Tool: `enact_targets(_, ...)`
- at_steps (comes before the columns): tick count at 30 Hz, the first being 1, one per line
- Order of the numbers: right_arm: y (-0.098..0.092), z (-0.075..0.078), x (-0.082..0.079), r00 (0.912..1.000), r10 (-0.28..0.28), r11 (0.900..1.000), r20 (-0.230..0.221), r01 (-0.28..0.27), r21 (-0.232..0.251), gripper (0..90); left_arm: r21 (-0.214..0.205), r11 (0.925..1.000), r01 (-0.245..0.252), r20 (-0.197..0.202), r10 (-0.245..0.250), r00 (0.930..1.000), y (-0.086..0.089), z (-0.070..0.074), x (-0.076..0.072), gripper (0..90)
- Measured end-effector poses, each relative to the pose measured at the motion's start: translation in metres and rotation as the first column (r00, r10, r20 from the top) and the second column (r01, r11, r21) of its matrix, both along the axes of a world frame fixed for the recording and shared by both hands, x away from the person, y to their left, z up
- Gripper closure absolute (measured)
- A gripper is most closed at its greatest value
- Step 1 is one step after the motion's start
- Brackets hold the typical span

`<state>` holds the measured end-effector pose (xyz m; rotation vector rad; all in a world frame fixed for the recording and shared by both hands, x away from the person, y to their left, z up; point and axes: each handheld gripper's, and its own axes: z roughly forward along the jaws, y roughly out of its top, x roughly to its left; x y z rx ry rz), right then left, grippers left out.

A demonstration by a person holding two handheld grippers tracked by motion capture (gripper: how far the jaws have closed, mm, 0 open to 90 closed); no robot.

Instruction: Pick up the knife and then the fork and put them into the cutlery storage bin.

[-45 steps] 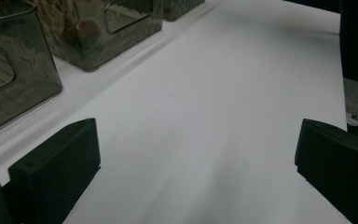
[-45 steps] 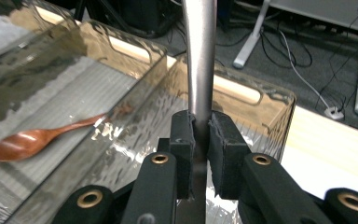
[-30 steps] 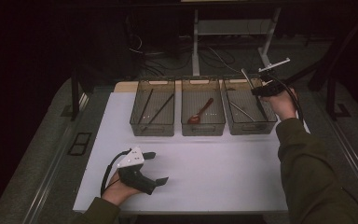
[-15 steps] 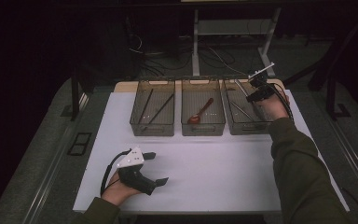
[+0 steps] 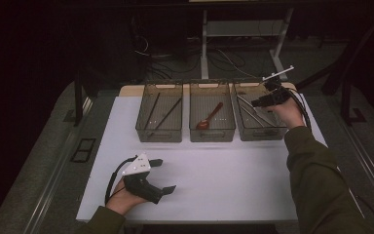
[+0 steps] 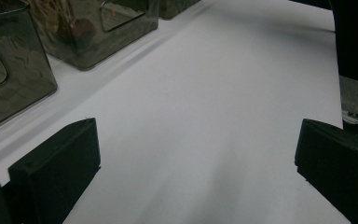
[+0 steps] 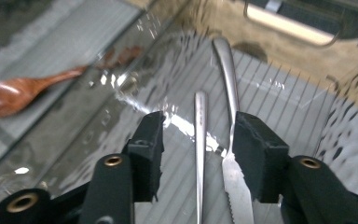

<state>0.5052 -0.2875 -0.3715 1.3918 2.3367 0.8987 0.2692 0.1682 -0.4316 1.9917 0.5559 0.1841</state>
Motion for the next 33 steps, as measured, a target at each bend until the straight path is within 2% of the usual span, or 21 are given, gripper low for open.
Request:
enact_targets(4, -0.003, 0.004, -0.008, 0.9993, 0.009, 0.9991, 0.036, -0.010, 0.041, 44.5, -0.002, 1.0000, -0.005, 0.000, 0.005, 1.0000, 0.000, 0.000, 0.000, 0.0)
enact_targets(10, -0.007, 0.009, -0.019, 0.9960, 0.022, 0.9974, 0.087, -0.028, 0.067, 33.8, 0.001, 1.0000, -0.006, -0.001, 0.006, 1.0000, 0.001, 0.000, 0.000, 0.0)
enact_targets(14, -0.009, 0.011, -0.027, 0.9927, 0.010, 0.9964, 0.120, -0.020, 0.082, 28.8, 0.001, 1.0000, -0.007, -0.003, 0.007, 1.0000, 0.001, 0.000, 0.000, 0.0)
enact_targets(17, -0.010, 0.012, -0.033, 0.9894, -0.003, 0.9966, 0.145, -0.009, 0.082, 26.6, -0.001, 1.0000, -0.008, -0.004, 0.008, 1.0000, 0.001, 0.000, 0.000, 0.0)
enact_targets(22, -0.013, 0.013, -0.044, 0.9854, -0.013, 0.9917, 0.169, -0.009, 0.128, 24.2, 0.003, 1.0000, -0.008, -0.002, 0.008, 1.0000, 0.001, 0.000, 0.001, 0.0)
enact_targets(33, -0.020, 0.010, -0.073, 0.9745, -0.029, 0.9849, 0.222, -0.010, 0.173, 19.5, -0.008, 0.9998, -0.016, -0.007, 0.016, 0.9999, 0.002, 0.000, 0.002, 0.0)
